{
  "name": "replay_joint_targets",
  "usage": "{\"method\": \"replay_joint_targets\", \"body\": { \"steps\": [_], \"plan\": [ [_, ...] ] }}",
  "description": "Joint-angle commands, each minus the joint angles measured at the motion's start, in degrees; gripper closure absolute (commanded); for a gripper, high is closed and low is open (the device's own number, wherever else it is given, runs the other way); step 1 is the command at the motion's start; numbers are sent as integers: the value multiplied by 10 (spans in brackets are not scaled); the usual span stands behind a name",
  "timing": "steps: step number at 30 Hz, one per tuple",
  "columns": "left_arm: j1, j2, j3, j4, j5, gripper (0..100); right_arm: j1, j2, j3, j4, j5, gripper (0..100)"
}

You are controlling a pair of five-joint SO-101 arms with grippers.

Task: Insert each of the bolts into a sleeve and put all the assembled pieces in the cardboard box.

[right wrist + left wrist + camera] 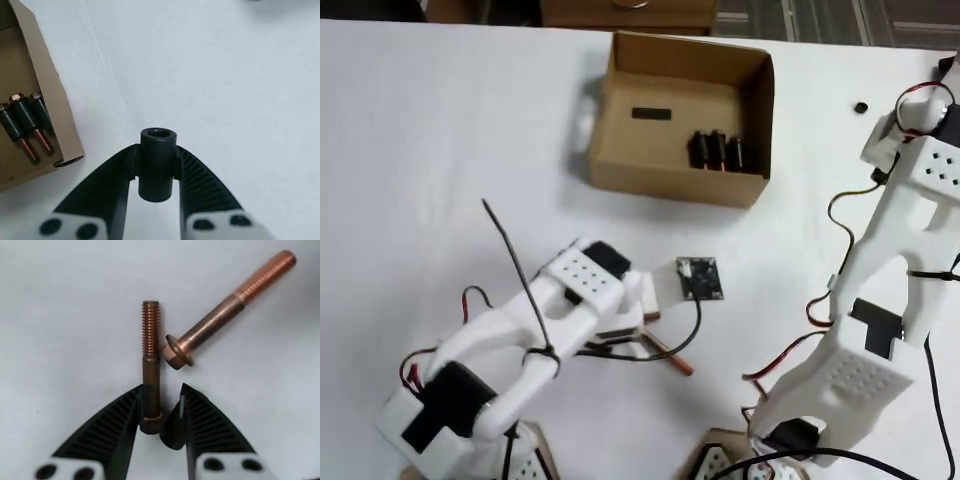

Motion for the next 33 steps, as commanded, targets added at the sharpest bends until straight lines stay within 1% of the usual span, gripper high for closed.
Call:
{"method": "replay_joint_targets", "body": {
  "steps": [1, 7, 14, 18, 25, 33],
  "plan": [
    [4, -2, 10, -26, -6, 872, 6, -38, -4, 11, 6, 979],
    [0, -1, 22, -62, -6, 871, 6, -38, -4, 19, 6, 979],
    [-26, -1, 15, -58, -10, 869, 3, -38, -4, 16, 6, 979],
    [-41, 0, 15, -59, -58, 868, 3, -38, -4, 18, 6, 979],
    [-46, 64, 5, -60, -67, 867, 3, -38, -4, 18, 3, 979],
    [-47, 126, -58, -59, -67, 868, 1, -38, -4, 16, 4, 979]
  ]
}}
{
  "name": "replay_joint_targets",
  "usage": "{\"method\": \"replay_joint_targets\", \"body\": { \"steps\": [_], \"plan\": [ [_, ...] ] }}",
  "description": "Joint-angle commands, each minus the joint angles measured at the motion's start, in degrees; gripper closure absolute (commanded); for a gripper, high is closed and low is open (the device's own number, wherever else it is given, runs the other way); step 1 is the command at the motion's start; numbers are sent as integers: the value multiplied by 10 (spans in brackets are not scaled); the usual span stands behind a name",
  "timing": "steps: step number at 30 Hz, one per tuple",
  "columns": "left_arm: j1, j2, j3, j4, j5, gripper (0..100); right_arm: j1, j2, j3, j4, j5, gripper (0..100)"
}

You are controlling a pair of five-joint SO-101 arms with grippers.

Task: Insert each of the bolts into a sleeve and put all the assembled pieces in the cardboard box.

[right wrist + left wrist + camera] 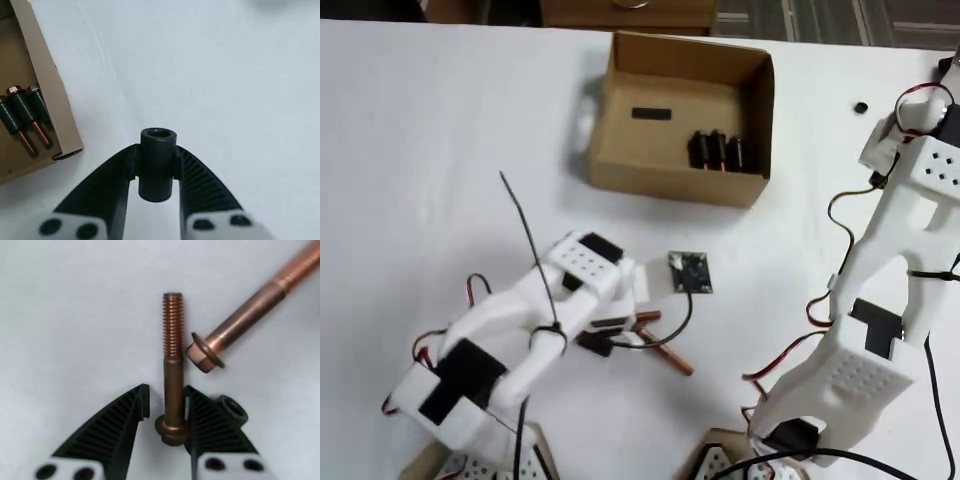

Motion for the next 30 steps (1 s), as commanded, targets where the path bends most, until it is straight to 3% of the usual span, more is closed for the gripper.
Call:
{"method": "replay_joint_targets", "body": {
  "steps": [1, 4, 8, 17, 25, 30],
  "plan": [
    [-5, 31, -31, -8, -2, 869, 1, -38, -4, 0, 1, 979],
    [-5, 47, -46, -4, 0, 876, 1, -38, -4, 0, 2, 979],
    [-5, 55, -56, 11, -2, 988, -3, -38, -4, 0, 1, 979],
    [-13, 51, -151, 118, -1, 978, -19, -38, -4, 2, 0, 979],
    [-84, 52, -283, 229, -4, 978, -25, -38, -3, 3, 0, 979],
    [-161, 51, -328, 274, -129, 979, -25, -38, -3, 3, 1, 979]
  ]
}}
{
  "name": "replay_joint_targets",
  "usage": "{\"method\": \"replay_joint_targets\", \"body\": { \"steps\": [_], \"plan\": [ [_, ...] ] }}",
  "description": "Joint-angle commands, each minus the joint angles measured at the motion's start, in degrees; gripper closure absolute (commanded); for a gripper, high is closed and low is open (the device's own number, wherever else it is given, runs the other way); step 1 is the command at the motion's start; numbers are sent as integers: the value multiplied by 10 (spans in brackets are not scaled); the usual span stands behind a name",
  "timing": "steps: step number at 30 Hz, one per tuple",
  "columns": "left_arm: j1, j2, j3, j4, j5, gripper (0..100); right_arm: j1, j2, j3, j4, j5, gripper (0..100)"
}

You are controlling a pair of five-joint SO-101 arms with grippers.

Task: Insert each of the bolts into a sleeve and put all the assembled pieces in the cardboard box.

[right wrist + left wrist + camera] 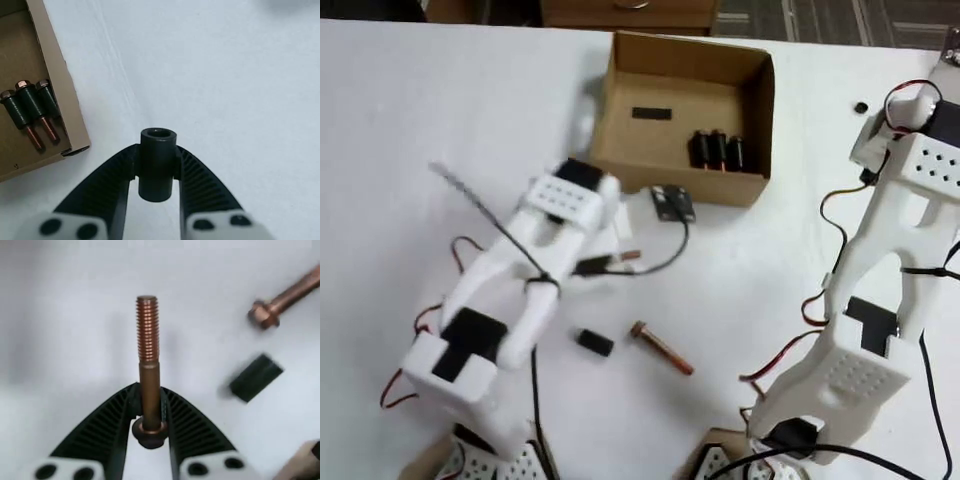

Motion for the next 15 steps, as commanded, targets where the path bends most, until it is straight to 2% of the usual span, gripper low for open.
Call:
{"method": "replay_joint_targets", "body": {
  "steps": [1, 7, 12, 15],
  "plan": [
    [-63, -4, -53, 24, -88, 979, -7, -38, -3, 3, 1, 979],
    [-137, -4, -68, 24, -192, 980, -32, -38, -3, 3, 0, 979],
    [-147, -3, -58, 55, -351, 980, -61, -38, -3, 3, 0, 979],
    [-149, 0, -58, 79, -361, 980, -68, -38, -4, 3, 0, 979]
  ]
}}
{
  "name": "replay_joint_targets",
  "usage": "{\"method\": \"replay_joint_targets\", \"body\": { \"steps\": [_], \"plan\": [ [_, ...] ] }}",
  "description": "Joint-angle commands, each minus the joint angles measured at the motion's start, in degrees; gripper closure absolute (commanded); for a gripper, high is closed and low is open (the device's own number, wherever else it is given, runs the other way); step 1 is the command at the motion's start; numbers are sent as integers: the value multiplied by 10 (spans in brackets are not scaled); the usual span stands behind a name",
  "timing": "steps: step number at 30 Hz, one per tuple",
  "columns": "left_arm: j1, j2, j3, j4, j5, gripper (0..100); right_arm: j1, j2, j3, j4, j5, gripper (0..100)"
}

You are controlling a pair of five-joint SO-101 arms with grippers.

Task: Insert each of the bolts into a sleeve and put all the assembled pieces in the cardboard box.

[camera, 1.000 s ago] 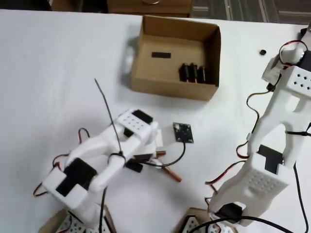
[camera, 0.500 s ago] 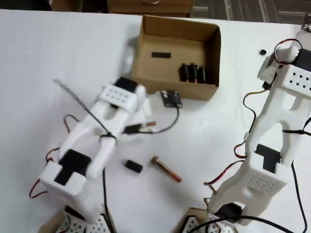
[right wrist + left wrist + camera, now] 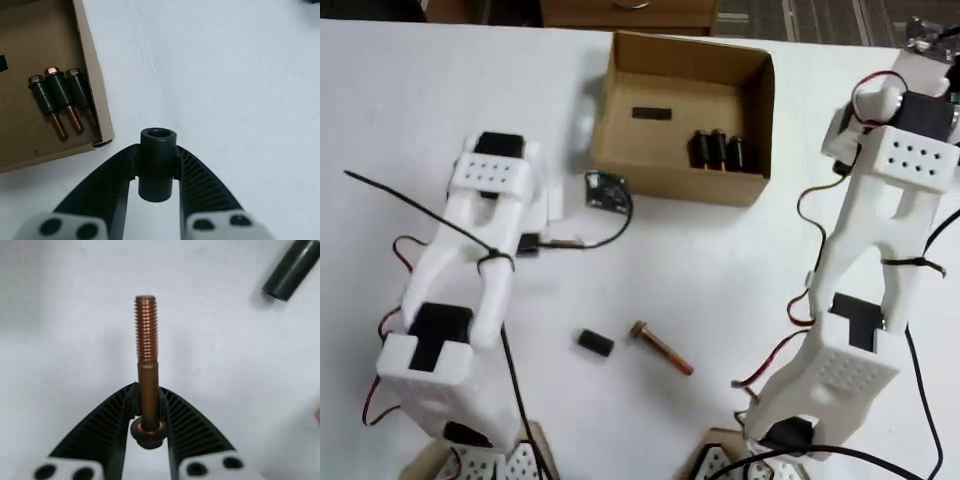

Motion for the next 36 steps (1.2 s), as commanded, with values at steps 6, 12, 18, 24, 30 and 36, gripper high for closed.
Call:
{"method": "replay_joint_targets", "body": {
  "steps": [6, 12, 18, 24, 30, 36],
  "plan": [
    [-17, -3, -17, 11, -229, 980, -7, -39, -4, 3, 0, 979],
    [-25, -3, 4, 6, -472, 980, -7, -39, -4, 3, 0, 979],
    [-17, -3, 38, 4, -468, 979, -6, -39, -4, 4, 0, 979],
    [-14, -3, 85, -63, -284, 978, -9, -38, -4, 0, 0, 979],
    [-5, -3, 150, -157, -158, 978, -27, -38, -4, 0, 0, 979],
    [8, -2, 211, -236, -79, 978, -38, -39, -4, 0, 0, 979]
  ]
}}
